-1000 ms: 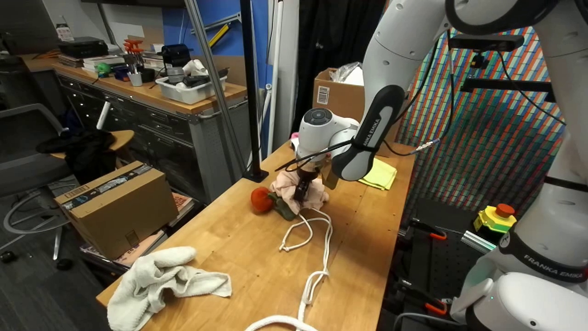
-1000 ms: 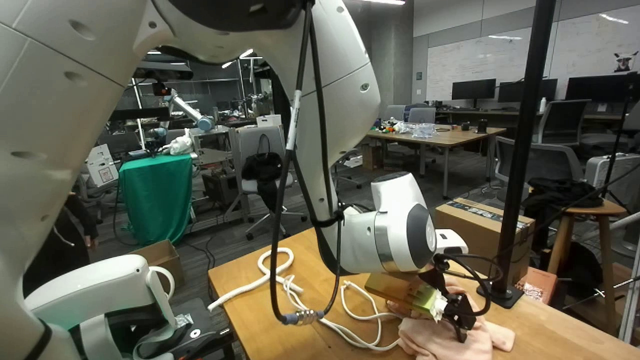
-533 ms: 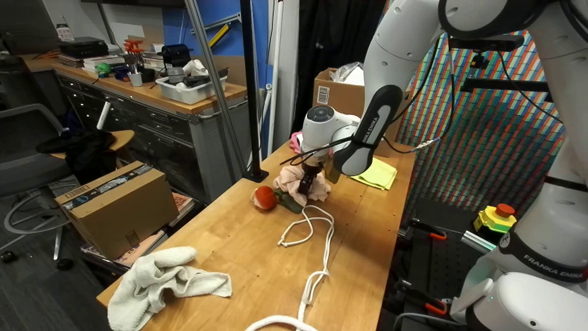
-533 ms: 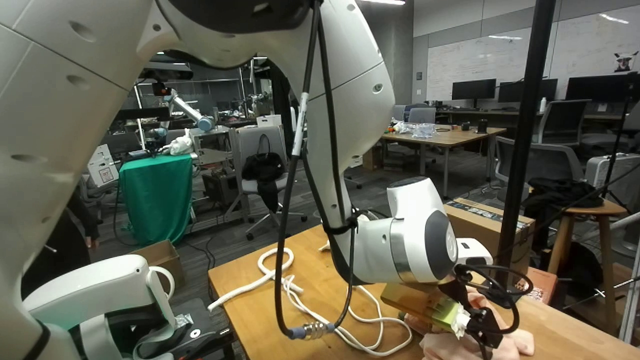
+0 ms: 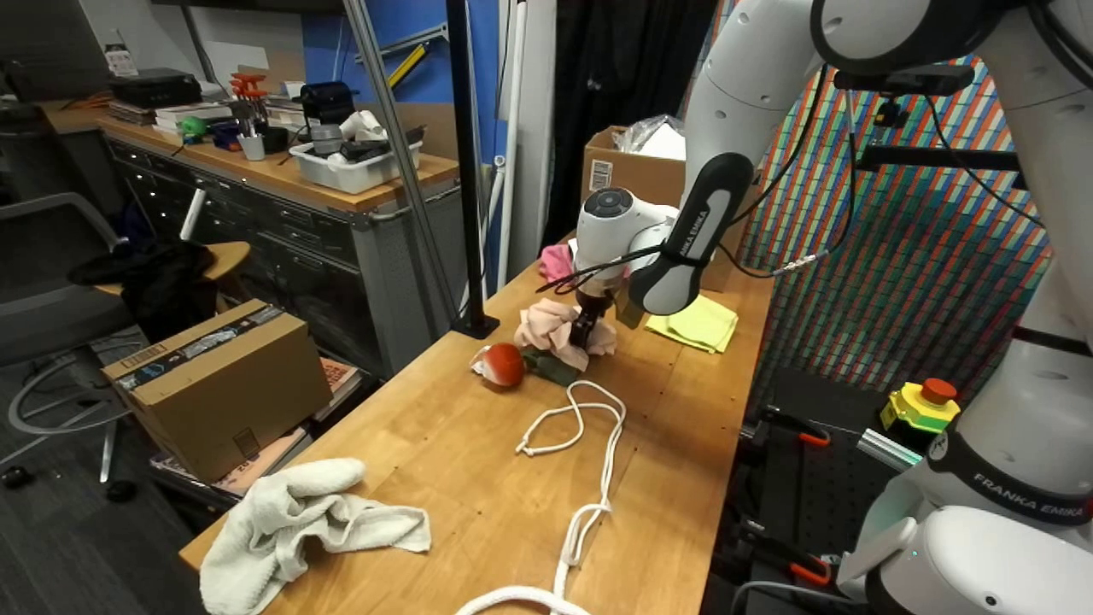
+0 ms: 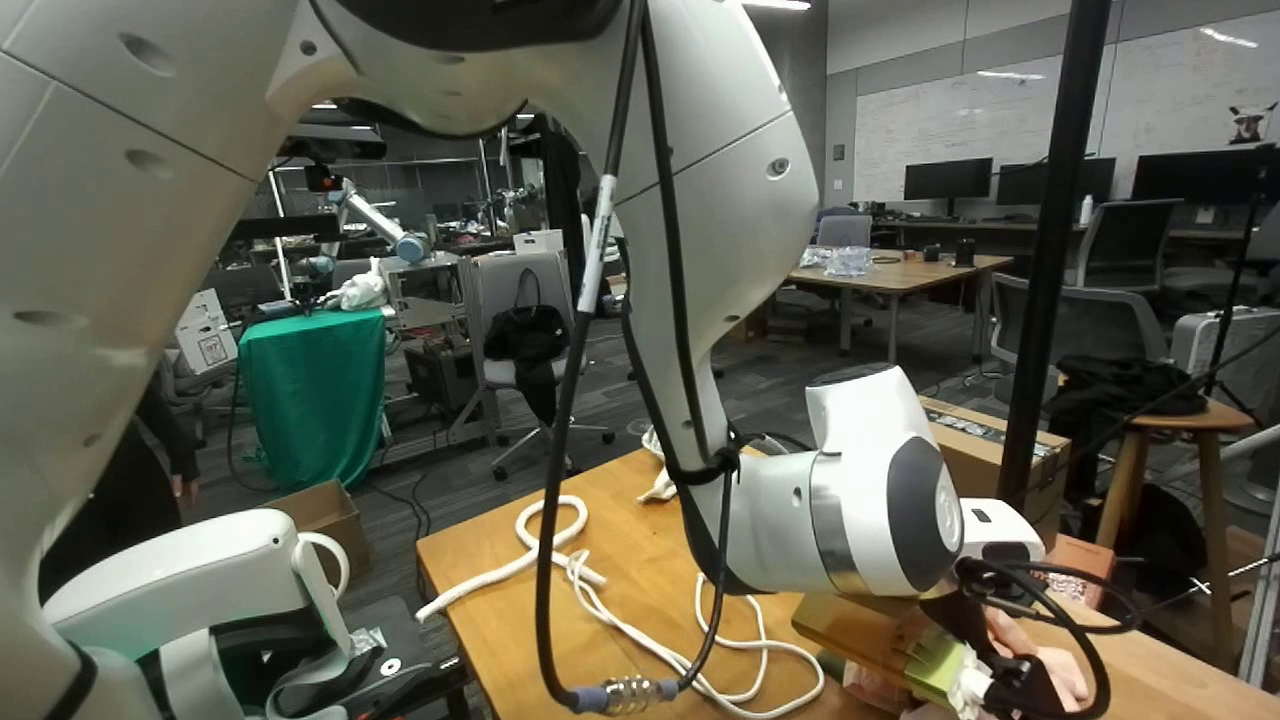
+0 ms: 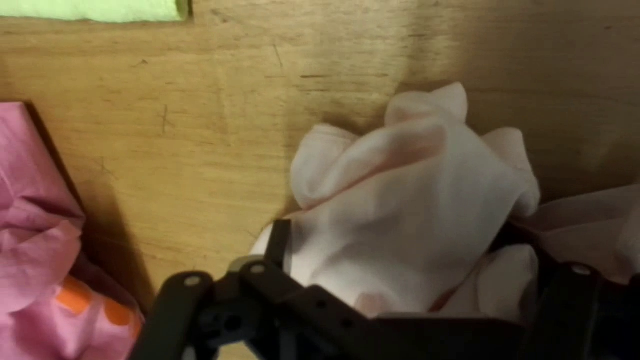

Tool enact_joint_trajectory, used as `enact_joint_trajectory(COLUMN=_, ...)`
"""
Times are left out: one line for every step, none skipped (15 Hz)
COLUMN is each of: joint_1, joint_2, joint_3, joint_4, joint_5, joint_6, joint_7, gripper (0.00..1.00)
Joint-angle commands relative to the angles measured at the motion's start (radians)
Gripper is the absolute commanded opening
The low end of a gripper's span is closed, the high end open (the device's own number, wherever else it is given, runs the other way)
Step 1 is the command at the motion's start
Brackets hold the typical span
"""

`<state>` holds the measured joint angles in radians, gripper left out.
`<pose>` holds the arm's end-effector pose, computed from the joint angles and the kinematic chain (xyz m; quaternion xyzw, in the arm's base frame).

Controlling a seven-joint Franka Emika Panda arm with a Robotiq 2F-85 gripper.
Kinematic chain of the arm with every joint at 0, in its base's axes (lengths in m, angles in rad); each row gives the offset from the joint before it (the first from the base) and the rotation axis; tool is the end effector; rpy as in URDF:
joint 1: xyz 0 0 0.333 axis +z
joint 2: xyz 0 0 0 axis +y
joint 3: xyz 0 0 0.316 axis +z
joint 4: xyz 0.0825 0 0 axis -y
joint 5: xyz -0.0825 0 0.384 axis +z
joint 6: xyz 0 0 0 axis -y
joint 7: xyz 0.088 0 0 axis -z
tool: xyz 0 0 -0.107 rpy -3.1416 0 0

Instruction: Spread the objects on the table

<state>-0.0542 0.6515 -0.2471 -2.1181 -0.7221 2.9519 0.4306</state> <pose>0.5524 -0.1303 0.1155 0.9832 0.0164 0.0814 0.1628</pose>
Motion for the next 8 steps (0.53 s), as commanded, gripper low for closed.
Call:
enact_joint_trajectory(joint_1=-0.013, joint_2=-0.021, joint_3=0.001, joint_4=-0.011, joint_5=0.007, joint_6=-0.01, joint_7=-0.003, gripper=1.0)
enact_joint_trajectory(joint_1=-0.012, joint_2=-0.029, joint_3=0.003, joint_4=-0.019, joint_5=0.004, joint_6=-0.013, joint_7=-0.006, gripper=1.0)
enact_joint_trajectory(joint_1=0.001, joint_2=-0.041, joint_3=-0.005, joint_4=-0.027, joint_5=-0.004, joint_6=-0.016, joint_7=0.003, gripper=1.0)
enact_joint_trajectory(joint_1=0.006, joint_2=-0.053, joint_3=-0.004, joint_4=-0.036, joint_5=-0.008, joint_6=-0.02, joint_7=-0.001, gripper=1.0)
enact_joint_trajectory(joint_1=0.026, joint_2=-0.073, joint_3=-0.013, joint_4=-0.049, joint_5=-0.02, joint_6=-0.024, joint_7=0.007, gripper=1.0)
enact_joint_trajectory(joint_1=0.044, joint_2=-0.094, joint_3=-0.018, joint_4=-0.063, joint_5=-0.029, joint_6=-0.03, joint_7=0.014, gripper=1.0)
enact_joint_trajectory(joint_1=0.055, joint_2=-0.115, joint_3=-0.015, joint_4=-0.077, joint_5=-0.038, joint_6=-0.037, joint_7=0.008, gripper=1.0)
enact_joint_trajectory(joint_1=0.081, joint_2=-0.145, joint_3=-0.02, joint_4=-0.095, joint_5=-0.049, joint_6=-0.05, joint_7=0.016, gripper=1.0)
